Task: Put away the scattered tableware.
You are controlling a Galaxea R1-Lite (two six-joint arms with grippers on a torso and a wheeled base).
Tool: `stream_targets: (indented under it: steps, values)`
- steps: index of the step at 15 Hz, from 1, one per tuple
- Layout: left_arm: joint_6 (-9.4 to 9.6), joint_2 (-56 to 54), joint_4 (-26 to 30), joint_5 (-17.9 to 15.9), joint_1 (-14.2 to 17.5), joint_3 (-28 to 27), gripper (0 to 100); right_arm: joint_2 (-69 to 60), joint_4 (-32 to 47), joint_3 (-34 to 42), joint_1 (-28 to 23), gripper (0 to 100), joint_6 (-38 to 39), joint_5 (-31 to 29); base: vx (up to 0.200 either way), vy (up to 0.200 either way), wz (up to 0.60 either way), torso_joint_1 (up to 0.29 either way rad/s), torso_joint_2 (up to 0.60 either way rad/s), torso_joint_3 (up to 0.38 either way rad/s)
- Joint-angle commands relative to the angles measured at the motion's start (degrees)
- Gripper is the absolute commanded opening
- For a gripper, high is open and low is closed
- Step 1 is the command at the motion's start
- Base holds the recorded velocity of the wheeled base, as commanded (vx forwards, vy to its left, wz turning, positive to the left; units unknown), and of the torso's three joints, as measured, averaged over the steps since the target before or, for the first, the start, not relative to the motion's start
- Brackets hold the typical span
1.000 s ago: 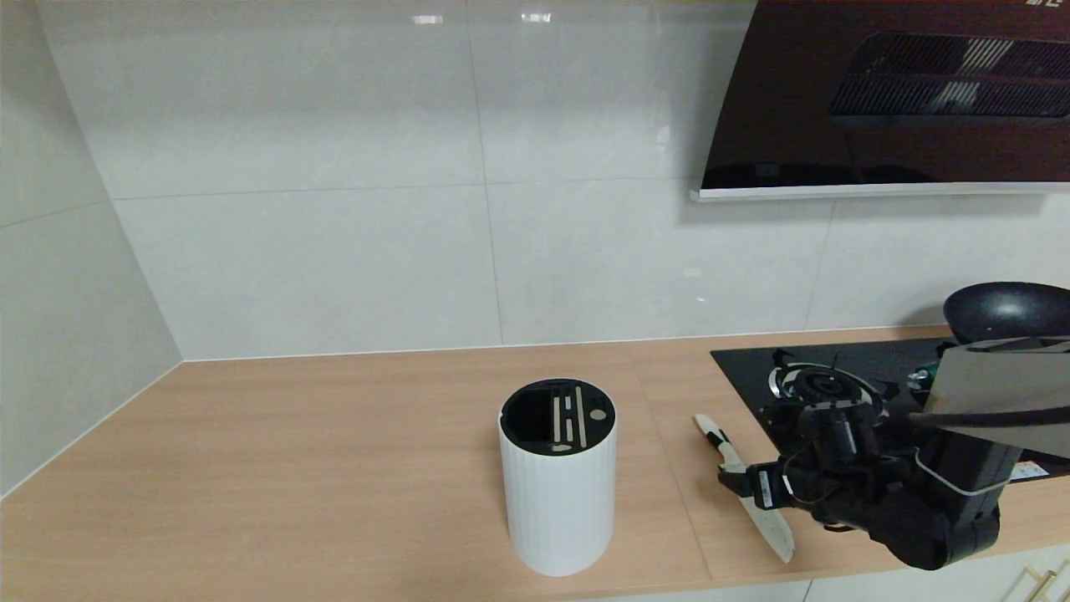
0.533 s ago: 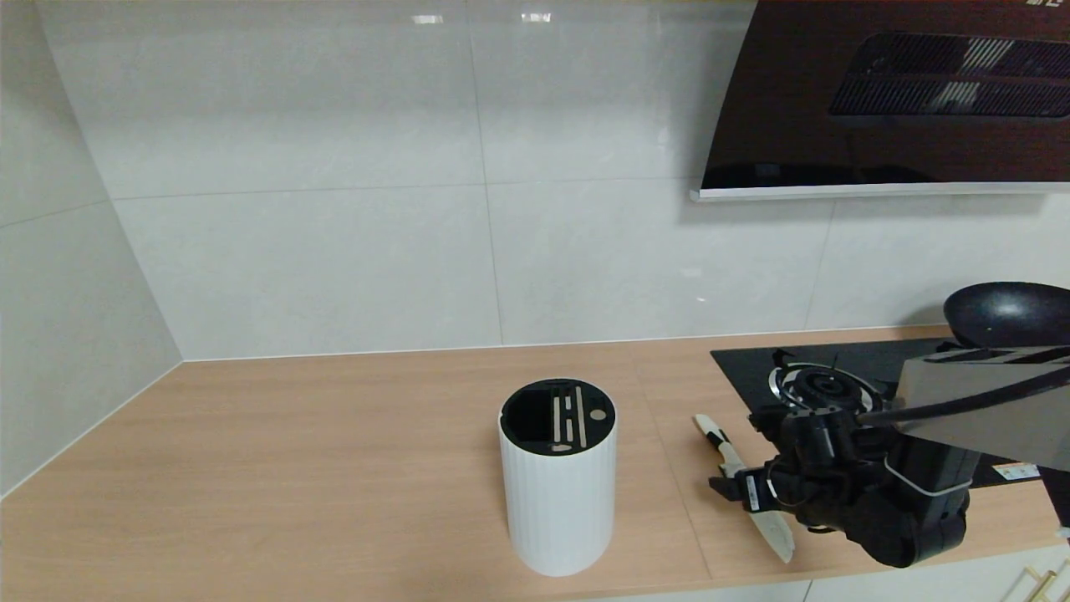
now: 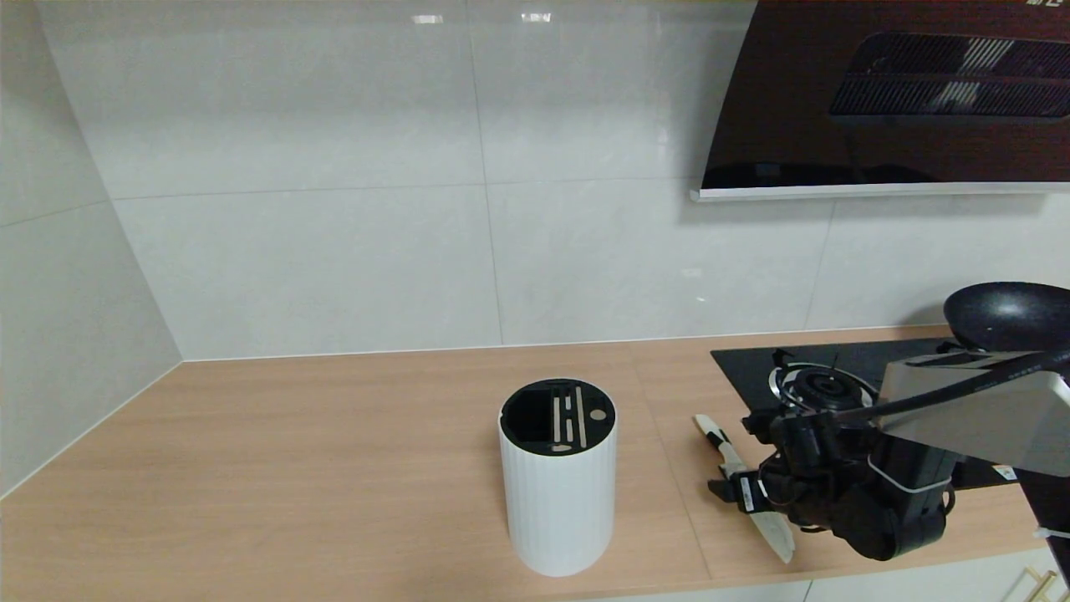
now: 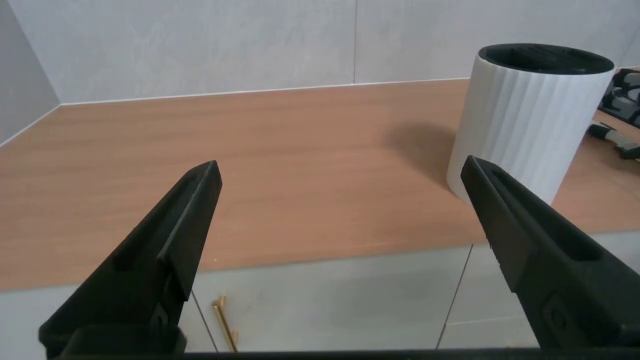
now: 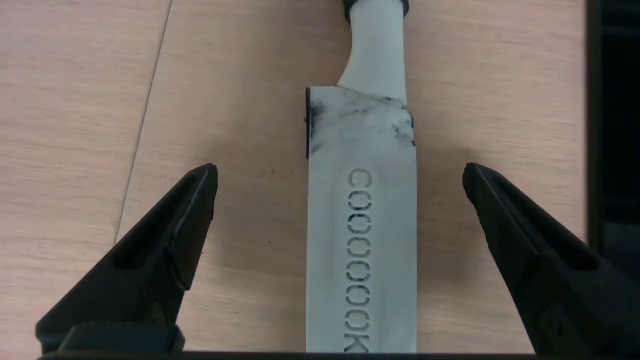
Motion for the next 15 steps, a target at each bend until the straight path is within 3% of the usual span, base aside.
stream_targets:
  steps: [1, 15]
  values:
    - [0.00, 0.02, 0.02, -0.08, 0.01, 0.01, 100, 0.19, -0.02, -0.64, 0.03, 100, 0.06, -0.12, 0.000, 0.000, 0.00, 0.000, 0.00, 0.000]
    - [0.00, 0.02, 0.02, -0.08, 0.01, 0.01, 100, 1.68, 1.39, -2.40, 2.14, 100, 0.06, -5.05, 0.000, 0.000, 0.00, 0.000, 0.00, 0.000]
